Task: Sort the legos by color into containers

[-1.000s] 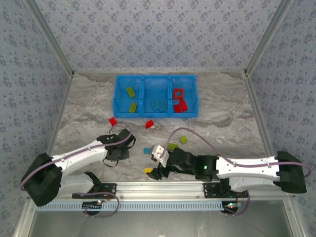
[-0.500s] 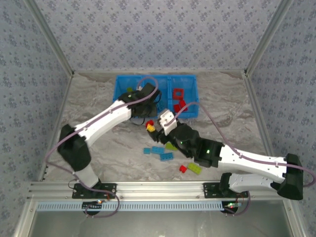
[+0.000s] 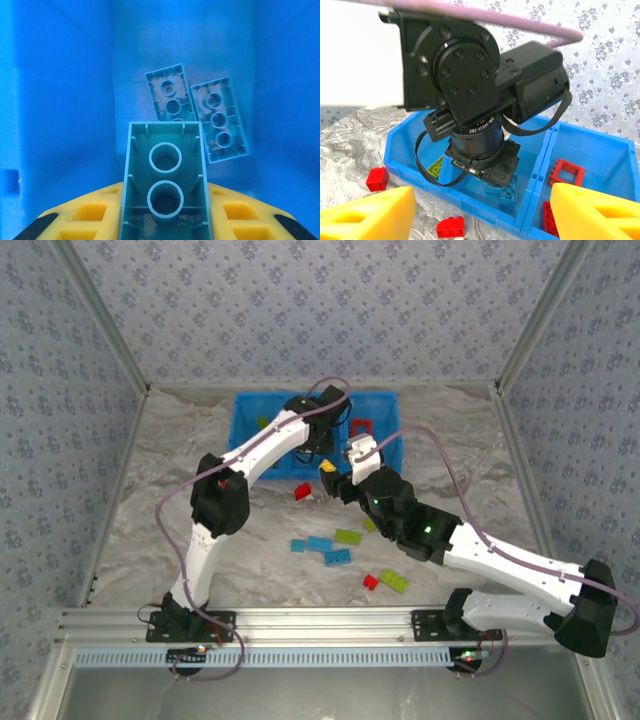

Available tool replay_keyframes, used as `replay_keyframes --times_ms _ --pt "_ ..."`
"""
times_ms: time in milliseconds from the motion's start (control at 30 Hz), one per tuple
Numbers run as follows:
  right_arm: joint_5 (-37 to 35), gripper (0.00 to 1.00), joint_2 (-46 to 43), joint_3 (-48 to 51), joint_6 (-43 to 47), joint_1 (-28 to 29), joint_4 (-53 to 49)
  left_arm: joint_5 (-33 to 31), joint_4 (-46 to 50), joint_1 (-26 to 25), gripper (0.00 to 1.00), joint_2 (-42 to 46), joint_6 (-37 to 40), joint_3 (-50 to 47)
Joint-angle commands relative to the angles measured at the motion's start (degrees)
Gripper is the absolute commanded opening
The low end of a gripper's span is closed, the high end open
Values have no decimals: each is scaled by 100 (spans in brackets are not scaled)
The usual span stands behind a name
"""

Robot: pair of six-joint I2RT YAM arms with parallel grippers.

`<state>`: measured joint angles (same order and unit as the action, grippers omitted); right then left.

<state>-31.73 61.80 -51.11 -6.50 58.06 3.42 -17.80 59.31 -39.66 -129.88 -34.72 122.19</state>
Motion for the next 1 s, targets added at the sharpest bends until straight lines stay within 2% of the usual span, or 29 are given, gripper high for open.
replay_keyframes --times_ms 0,167,400,800,967 --pt "-134 74 -209 127 -293 -62 -132 -321 436 78 12 -159 45 308" --pt "-104 74 -310 189 -397 -68 -288 -427 597 77 12 -540 20 529" --pt "-44 74 -441 295 -509 -78 -412 -614 643 79 18 -712 -94 525" --pt "376 75 -441 400 -331 -103 -302 -442 598 -35 47 -444 -76 622" --pt "504 75 -457 357 -258 -111 -331 -457 839 -35 49 -425 -61 1020"
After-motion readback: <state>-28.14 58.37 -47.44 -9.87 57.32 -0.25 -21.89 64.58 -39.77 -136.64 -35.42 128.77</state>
